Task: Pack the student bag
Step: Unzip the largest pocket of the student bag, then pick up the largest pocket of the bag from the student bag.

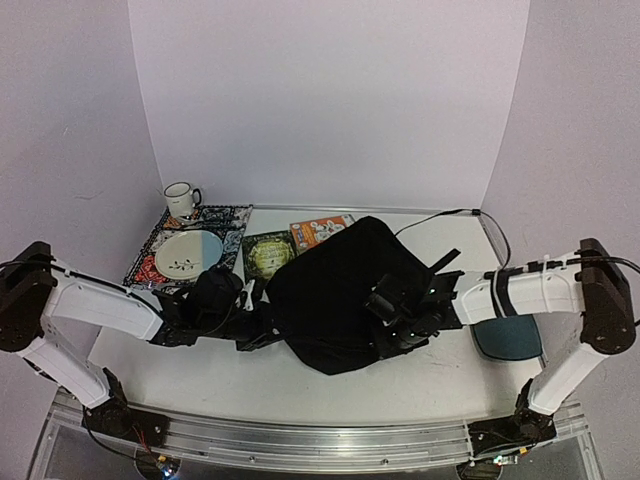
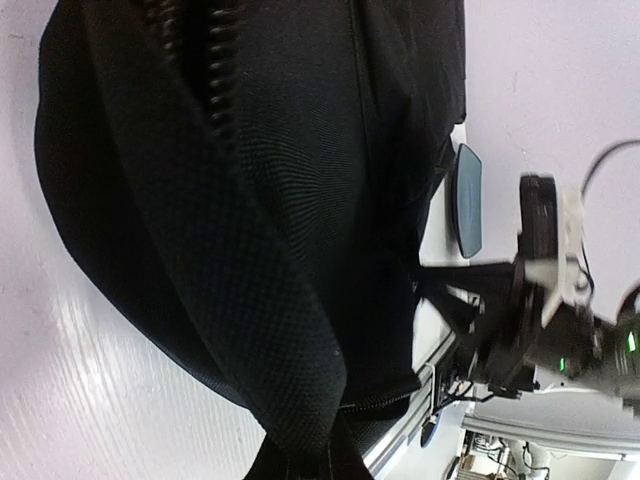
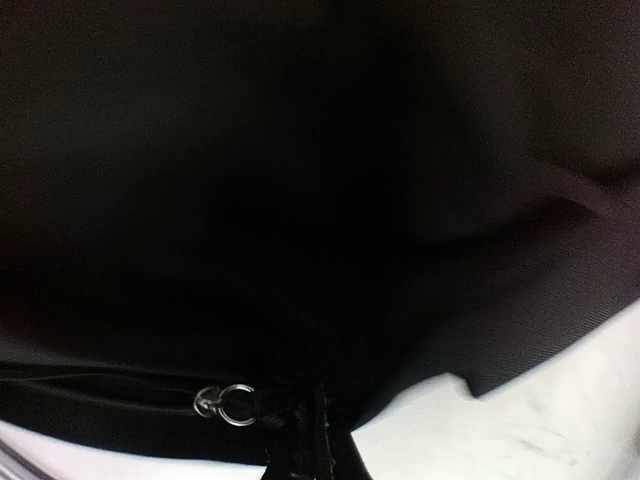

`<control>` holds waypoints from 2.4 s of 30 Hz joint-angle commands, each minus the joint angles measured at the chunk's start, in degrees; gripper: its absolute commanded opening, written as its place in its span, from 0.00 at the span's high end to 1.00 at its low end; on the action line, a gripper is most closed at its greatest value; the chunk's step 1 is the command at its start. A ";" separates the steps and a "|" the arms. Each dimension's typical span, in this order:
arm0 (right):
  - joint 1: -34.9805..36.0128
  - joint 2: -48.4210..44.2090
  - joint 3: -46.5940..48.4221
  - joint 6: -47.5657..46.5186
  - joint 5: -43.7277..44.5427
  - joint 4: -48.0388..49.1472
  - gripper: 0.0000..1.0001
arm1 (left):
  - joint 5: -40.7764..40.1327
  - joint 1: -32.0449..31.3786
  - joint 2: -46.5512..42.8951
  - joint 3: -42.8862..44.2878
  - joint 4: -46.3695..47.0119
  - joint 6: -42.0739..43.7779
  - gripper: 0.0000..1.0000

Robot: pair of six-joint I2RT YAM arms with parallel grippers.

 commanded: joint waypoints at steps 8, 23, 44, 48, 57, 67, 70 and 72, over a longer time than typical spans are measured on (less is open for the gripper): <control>-9.77 -10.73 -6.33 2.36 5.78 -9.04 1.00 | 4.14 1.39 -6.19 -4.17 -0.08 2.67 1.00; 1.96 -13.82 3.17 -11.95 3.57 -3.34 0.48 | -1.89 -2.71 -7.39 -3.01 -0.31 4.78 0.58; 8.26 4.34 12.31 -25.57 -8.05 0.63 0.25 | 1.30 1.25 -2.28 -3.56 -0.69 3.74 0.66; 8.63 6.54 12.39 -25.99 -6.67 -0.31 0.25 | 1.67 1.23 -1.99 -3.39 -0.69 3.95 0.67; 8.66 9.85 14.27 -25.39 1.66 -2.87 0.29 | 2.10 1.25 -2.06 -3.57 -0.78 4.05 0.70; 8.68 8.62 15.66 -21.56 9.11 -2.64 0.61 | 2.34 1.22 -2.30 -4.22 -0.77 3.94 0.70; 8.70 10.40 16.11 -23.18 5.43 -1.25 0.61 | 2.60 1.18 -2.14 -3.97 -0.74 4.02 0.70; 8.71 11.45 16.03 -24.43 2.90 0.16 0.58 | 2.66 1.17 -2.13 -3.86 -0.78 4.05 0.70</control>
